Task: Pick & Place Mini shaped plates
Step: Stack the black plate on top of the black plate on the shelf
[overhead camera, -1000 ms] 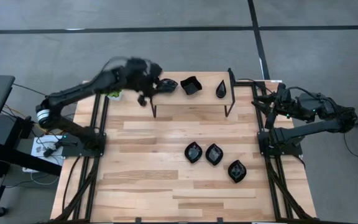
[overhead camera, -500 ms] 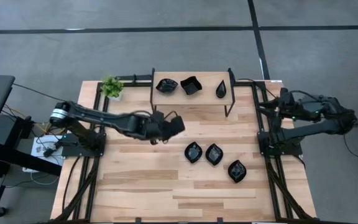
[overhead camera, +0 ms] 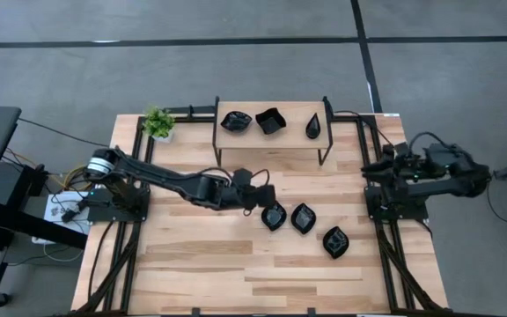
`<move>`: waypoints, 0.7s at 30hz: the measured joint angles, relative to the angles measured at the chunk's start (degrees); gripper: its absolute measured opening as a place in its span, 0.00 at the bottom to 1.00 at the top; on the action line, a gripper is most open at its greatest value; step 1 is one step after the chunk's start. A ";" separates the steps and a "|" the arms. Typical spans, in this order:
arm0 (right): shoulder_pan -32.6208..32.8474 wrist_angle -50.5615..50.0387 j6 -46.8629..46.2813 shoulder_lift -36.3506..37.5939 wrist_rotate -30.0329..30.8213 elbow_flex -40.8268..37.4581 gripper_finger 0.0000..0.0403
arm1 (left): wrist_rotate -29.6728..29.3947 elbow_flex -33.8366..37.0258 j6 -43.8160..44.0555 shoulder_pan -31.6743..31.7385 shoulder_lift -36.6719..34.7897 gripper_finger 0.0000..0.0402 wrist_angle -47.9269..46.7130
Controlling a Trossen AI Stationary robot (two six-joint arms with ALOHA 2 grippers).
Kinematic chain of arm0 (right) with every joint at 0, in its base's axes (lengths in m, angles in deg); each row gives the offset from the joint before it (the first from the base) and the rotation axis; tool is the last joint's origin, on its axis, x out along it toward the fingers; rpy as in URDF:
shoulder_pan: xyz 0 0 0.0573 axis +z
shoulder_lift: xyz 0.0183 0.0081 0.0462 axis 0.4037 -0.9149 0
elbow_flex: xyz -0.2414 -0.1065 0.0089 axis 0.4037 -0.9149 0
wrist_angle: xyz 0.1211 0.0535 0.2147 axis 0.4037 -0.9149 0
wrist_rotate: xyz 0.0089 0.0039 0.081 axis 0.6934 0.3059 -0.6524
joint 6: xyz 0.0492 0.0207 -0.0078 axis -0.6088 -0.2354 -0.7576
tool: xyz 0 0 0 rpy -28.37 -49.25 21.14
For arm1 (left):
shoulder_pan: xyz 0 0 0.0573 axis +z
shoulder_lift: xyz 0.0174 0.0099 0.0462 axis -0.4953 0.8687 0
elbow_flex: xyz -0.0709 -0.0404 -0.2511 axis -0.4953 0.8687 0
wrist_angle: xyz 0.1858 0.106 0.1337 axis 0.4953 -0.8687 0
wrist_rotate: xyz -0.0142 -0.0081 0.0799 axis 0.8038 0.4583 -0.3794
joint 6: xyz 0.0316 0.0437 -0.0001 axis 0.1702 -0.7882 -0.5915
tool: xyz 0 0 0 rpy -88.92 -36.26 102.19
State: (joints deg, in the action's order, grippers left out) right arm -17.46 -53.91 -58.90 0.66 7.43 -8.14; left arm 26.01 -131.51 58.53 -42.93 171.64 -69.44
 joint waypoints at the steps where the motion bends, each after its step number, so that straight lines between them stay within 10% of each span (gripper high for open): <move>1: 0.00 0.17 -0.06 -0.73 0.34 -0.48 0.28 | 0.50 0.00 -0.04 -0.28 0.21 0.27 0.29; 21: 0.00 29.84 1.73 0.95 -14.05 -20.80 0.28 | -7.34 -0.02 1.58 -5.61 -0.06 0.27 5.19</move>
State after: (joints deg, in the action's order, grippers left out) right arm -17.46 -24.07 -57.17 1.61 -6.62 -28.94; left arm 18.68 -131.53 60.11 -48.55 171.57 -64.25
